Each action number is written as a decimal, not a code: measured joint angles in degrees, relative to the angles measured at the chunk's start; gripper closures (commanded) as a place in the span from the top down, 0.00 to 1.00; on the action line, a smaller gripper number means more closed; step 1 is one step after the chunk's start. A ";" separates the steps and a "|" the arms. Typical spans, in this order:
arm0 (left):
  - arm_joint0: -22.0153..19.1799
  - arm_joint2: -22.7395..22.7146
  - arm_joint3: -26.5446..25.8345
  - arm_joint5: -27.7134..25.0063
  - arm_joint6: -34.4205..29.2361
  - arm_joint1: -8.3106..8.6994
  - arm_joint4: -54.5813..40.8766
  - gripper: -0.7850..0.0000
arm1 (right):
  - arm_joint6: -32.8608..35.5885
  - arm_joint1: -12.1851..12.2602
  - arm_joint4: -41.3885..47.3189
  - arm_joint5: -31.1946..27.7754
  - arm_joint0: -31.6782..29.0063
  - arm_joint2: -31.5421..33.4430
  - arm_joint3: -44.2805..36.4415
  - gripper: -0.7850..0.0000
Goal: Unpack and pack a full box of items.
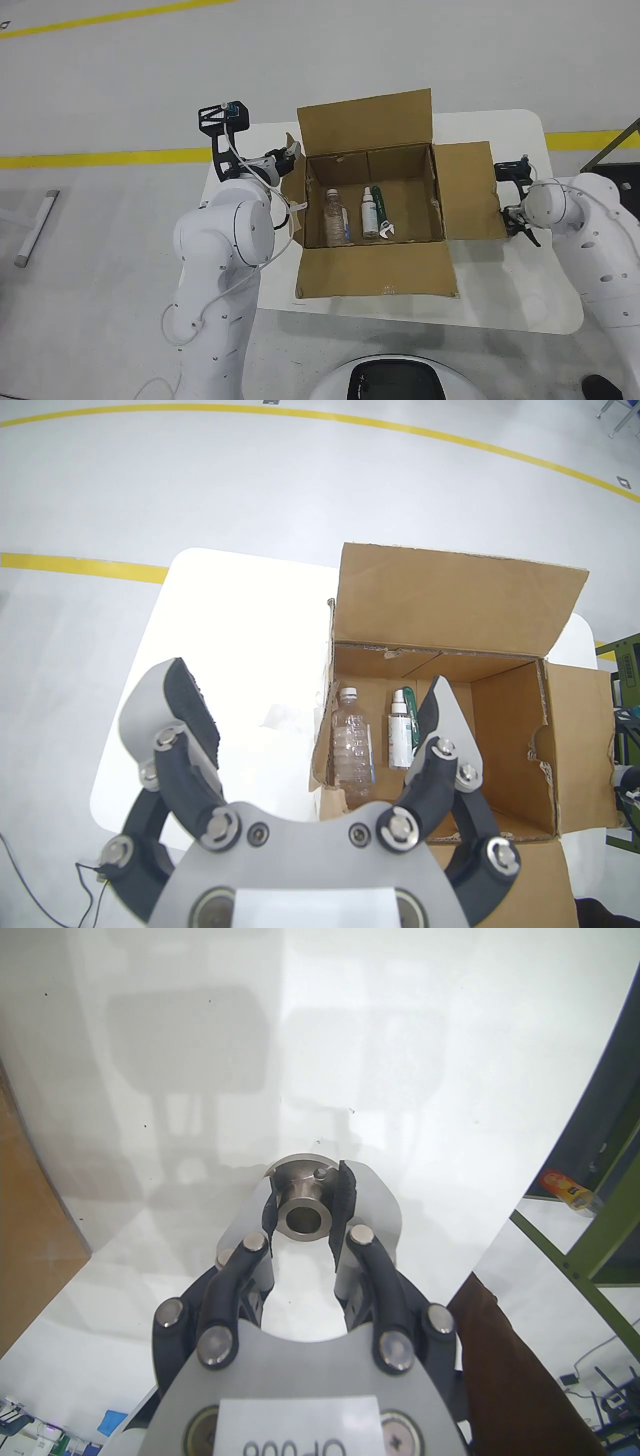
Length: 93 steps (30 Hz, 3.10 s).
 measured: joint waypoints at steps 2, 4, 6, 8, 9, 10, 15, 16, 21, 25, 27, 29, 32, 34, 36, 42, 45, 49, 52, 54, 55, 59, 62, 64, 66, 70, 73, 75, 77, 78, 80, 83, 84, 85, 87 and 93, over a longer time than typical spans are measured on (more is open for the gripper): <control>0.00 0.00 0.00 0.00 0.00 0.00 0.00 1.00 | -0.21 0.04 0.00 0.15 -0.03 0.14 -0.13 0.00; 0.00 0.00 0.00 0.00 0.00 0.00 0.00 1.00 | -0.63 0.11 0.15 0.49 -0.21 0.60 -0.45 0.00; 0.00 0.00 0.00 0.00 0.00 0.00 0.00 1.00 | -1.10 0.22 0.77 0.75 -0.57 1.39 -1.06 0.00; 0.00 0.00 0.00 0.00 0.00 0.00 0.00 1.00 | -1.55 0.35 1.65 0.91 -1.01 2.40 -2.03 0.00; 0.00 0.00 0.00 0.00 0.00 0.00 0.00 1.00 | -1.93 0.47 2.21 1.17 -1.41 3.28 -2.88 0.00; 0.00 0.00 0.00 0.00 0.00 0.00 0.00 1.00 | -2.29 0.57 2.74 1.42 -1.79 4.08 -3.66 0.00; 0.00 0.00 0.00 0.00 0.00 0.00 0.00 1.00 | -6.07 1.21 7.49 3.83 -5.33 10.67 -10.48 0.00; 0.00 0.00 0.00 0.00 0.00 0.00 0.00 1.00 | -7.10 1.32 8.32 4.37 -6.19 12.09 -12.19 0.00; 0.00 0.00 0.00 0.00 0.00 0.00 0.00 1.00 | -11.53 1.84 10.41 7.36 -11.43 18.86 -22.79 0.00; 0.00 0.00 0.00 0.00 0.00 0.00 0.00 1.00 | -13.81 2.01 11.57 8.49 -13.59 21.89 -30.34 0.00; 0.00 0.00 0.00 0.00 0.00 0.00 0.00 1.00 | -15.17 2.02 12.96 8.54 -14.10 22.81 -33.82 0.00; 0.00 0.00 0.00 0.00 0.00 0.00 0.00 1.00 | -16.17 2.02 13.87 8.34 -14.26 22.99 -36.33 0.00; 0.00 0.00 0.00 0.00 0.00 0.00 0.00 1.00 | -16.86 1.94 16.83 7.09 -13.38 21.60 -39.15 0.00; 0.00 0.00 0.00 0.00 0.00 0.00 0.00 1.00 | -16.69 1.92 17.84 5.50 -11.82 19.06 -39.65 0.00; 0.00 0.00 0.00 0.00 0.00 0.00 0.00 1.00 | -16.62 1.81 19.09 4.16 -9.32 15.84 -38.59 0.00; 0.00 0.00 0.00 0.00 0.00 0.00 0.00 1.00 | -16.73 0.72 21.32 1.51 0.64 2.90 -30.84 0.00; 0.00 0.00 0.00 0.00 0.00 0.00 0.00 1.00 | -17.04 -0.32 23.66 0.11 6.16 -4.05 -24.78 0.00; 0.00 0.00 0.00 0.00 0.00 0.00 0.00 1.00 | -16.59 -2.02 27.72 -1.20 12.64 -12.16 -15.70 0.00; 0.00 0.00 0.00 0.00 0.00 0.00 0.00 1.00 | -16.54 -3.45 28.75 -0.79 16.50 -17.98 -9.22 0.00; 0.00 0.00 0.00 0.00 0.00 0.00 0.00 1.00 | -16.90 -4.51 28.23 -0.10 18.63 -21.95 -5.11 0.00; 0.00 0.00 0.00 0.00 0.00 0.00 0.00 1.00 | -17.12 -4.95 27.36 0.61 19.50 -23.60 -3.45 0.00; 0.00 0.00 0.00 0.00 0.00 0.00 0.00 1.00 | -18.10 -7.14 22.48 4.85 22.51 -30.95 1.70 0.00; 0.00 0.00 0.00 0.00 0.00 0.00 0.00 1.00 | -18.94 -8.93 19.99 8.05 23.93 -35.69 4.61 0.00; 0.00 0.00 0.00 0.00 0.00 0.00 0.00 1.00 | -19.43 -10.14 19.09 9.72 24.53 -38.33 6.81 0.00; 0.00 0.00 0.00 0.00 0.00 0.00 0.00 1.00 | -19.74 -11.34 17.23 11.70 25.17 -40.98 9.04 0.00; 0.00 0.00 0.00 0.00 0.00 0.00 0.00 1.00 | -20.37 -13.68 12.57 14.83 25.77 -45.83 12.02 0.00; 0.00 0.00 0.00 0.00 0.00 0.00 0.00 1.00 | -22.13 -15.25 14.04 14.66 25.85 -46.93 15.38 0.00; 0.00 0.00 0.00 0.00 0.00 0.00 0.00 1.00 | -23.21 -16.19 14.91 14.65 25.93 -47.20 17.63 0.00; 0.00 0.00 0.00 0.00 0.00 0.00 0.00 1.00 | -23.78 -16.86 15.15 14.65 26.09 -47.40 19.49 0.00; 0.00 0.00 0.00 0.00 0.00 0.00 0.00 1.00 | -24.00 -17.25 15.03 14.79 26.28 -47.53 20.70 0.09; 0.00 0.00 0.00 0.00 0.00 0.00 0.00 1.00 | -24.32 -17.81 14.90 15.10 26.49 -47.63 22.25 0.42; 0.00 0.00 0.00 0.00 0.00 0.00 0.00 1.00 | -24.92 -18.60 15.24 14.65 26.88 -47.41 24.52 0.49; 0.00 0.00 0.00 0.00 0.00 0.00 0.00 1.00 | -25.19 -18.87 15.40 14.29 27.05 -47.26 25.23 0.63; 0.00 0.00 0.00 0.00 0.00 0.00 0.00 1.00 | -25.37 -19.06 15.58 14.06 27.18 -47.11 25.63 0.69; 0.00 0.00 0.00 0.00 0.00 0.00 0.00 1.00 | -25.84 -19.42 15.94 13.75 27.41 -46.63 25.86 0.67; 0.00 0.00 0.00 0.00 0.00 0.00 0.00 1.00 | -27.13 -18.92 16.66 13.50 28.25 -42.73 22.85 0.48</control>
